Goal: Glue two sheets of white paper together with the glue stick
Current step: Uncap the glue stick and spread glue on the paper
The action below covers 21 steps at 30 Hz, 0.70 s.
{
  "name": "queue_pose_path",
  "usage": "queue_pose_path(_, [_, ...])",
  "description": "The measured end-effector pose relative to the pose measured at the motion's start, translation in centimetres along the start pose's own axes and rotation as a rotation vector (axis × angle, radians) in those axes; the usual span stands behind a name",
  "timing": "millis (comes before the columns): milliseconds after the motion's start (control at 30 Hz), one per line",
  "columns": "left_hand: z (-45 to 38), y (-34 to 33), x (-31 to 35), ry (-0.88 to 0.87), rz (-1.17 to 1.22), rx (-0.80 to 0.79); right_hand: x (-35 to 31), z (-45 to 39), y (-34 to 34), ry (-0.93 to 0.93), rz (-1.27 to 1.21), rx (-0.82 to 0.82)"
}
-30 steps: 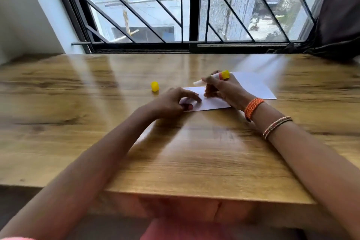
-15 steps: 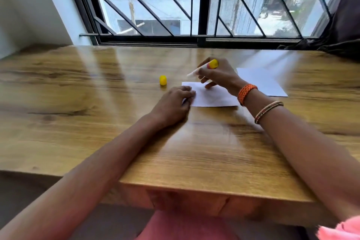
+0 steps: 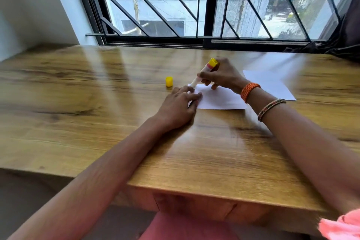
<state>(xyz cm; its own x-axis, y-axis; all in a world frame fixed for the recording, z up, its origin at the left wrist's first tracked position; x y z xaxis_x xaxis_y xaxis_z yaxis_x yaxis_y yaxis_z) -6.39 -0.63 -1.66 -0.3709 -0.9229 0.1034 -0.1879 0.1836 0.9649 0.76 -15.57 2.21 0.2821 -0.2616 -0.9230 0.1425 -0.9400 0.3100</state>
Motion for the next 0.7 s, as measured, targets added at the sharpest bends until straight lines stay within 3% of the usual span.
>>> queue_pose_path(167, [-0.03,-0.01,-0.03,-0.004,0.007,-0.003,0.64,-0.3,0.24,0.052,-0.013,0.073])
queue_pose_path(700, [-0.07,0.11,-0.11,0.008,0.036,0.008,0.87,-0.91,0.11,0.095,0.06,0.093])
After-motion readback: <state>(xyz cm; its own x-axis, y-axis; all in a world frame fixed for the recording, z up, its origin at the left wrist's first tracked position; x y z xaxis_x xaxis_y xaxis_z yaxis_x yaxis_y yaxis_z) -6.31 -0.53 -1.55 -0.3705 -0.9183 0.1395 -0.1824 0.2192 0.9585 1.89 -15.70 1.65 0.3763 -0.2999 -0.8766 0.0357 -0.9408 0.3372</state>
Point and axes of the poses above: each hand's wrist, its own z-axis away from the middle knuckle, its own y-axis out of the back of the hand, x = y × z, the point moved 2 cm from there along -z, towards the middle knuckle, and after that the axes turned 15 degrees about -z, right-handed, at the moved point
